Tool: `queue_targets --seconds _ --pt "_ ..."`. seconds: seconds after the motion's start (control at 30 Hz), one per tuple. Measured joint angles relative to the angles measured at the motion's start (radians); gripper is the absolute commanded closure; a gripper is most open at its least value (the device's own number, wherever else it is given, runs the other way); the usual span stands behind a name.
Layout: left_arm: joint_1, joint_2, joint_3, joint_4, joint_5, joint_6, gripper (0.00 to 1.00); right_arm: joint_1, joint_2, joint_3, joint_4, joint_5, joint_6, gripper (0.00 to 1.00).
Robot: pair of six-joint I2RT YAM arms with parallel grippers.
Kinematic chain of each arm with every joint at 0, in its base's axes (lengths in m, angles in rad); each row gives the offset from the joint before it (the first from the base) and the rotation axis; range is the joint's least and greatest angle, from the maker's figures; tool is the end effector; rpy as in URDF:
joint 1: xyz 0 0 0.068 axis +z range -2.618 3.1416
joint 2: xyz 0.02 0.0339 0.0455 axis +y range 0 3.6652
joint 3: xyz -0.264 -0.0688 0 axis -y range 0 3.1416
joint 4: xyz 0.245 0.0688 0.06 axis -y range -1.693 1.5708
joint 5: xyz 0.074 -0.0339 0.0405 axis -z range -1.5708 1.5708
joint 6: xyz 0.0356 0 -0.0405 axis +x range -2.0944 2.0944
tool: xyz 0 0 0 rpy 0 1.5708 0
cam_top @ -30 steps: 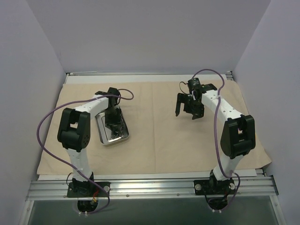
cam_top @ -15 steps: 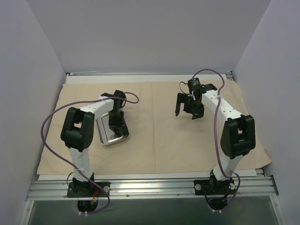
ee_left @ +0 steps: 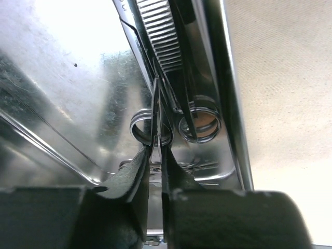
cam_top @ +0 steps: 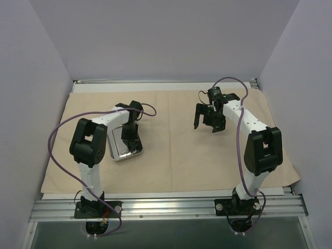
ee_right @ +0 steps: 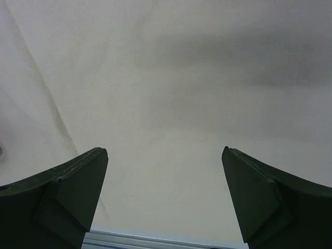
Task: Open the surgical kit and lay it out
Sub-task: Pick up the medical item from the container, then place the medical item in the surgical kit.
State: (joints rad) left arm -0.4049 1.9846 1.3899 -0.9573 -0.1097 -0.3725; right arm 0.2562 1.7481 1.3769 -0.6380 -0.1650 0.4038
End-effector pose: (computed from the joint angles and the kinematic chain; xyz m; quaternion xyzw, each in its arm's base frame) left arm 0.3368 -0.1401 0.1583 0.0157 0.9983 0.0472 0.0295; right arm 0.3610 0.1006 0.2480 0.0478 0.9566 0.1644 0.2356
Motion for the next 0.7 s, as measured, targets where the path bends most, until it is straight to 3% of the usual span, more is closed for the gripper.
queue_targets --seconds 0.23,0.7 --pt "0.000 0.000 0.016 -0.026 -0.019 0.004 0.98 0.003 0.000 0.006 -0.001 -0.004 0.000 0.00" --pt "0.052 -0.074 0.183 -0.154 0.016 0.034 0.98 0.017 0.056 0.164 0.051 -0.113 -0.012 0.09"
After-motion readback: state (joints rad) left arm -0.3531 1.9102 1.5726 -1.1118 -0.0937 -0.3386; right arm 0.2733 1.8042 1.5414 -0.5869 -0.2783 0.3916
